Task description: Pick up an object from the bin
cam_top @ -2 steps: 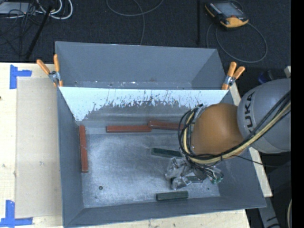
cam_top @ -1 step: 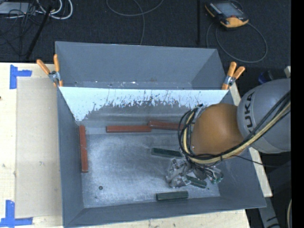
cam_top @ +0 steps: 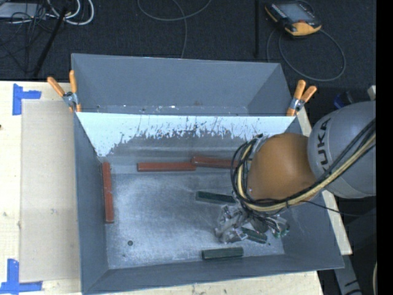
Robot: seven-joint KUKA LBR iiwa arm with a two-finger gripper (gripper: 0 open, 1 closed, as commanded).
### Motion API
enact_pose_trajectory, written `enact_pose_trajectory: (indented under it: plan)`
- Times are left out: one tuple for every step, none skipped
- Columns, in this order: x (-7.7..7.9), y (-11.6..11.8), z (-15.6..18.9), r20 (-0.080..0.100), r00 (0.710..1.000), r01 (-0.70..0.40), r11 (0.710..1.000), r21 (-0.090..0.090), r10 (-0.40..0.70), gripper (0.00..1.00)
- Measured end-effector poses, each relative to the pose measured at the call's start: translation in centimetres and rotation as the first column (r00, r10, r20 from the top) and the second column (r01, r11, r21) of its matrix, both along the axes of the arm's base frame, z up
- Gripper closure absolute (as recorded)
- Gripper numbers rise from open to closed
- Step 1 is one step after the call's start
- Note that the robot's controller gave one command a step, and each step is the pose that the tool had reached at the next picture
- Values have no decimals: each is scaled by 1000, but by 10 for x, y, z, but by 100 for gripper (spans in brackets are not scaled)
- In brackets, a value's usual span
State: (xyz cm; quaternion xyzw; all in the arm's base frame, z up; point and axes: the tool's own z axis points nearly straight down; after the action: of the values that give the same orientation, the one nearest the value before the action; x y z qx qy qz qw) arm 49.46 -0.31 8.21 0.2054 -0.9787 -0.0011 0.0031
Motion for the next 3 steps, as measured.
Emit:
enact_pose_trajectory:
  plan:
    - [50, -33, -3, 32, 1000, 0, 1000, 7, 0, 0]
    - [50, -34, -3, 30, 1000, 1, 1000, 6, -2, 0]
    - [32, -46, 12, 14, 991, -133, 991, 3, 133, 0]
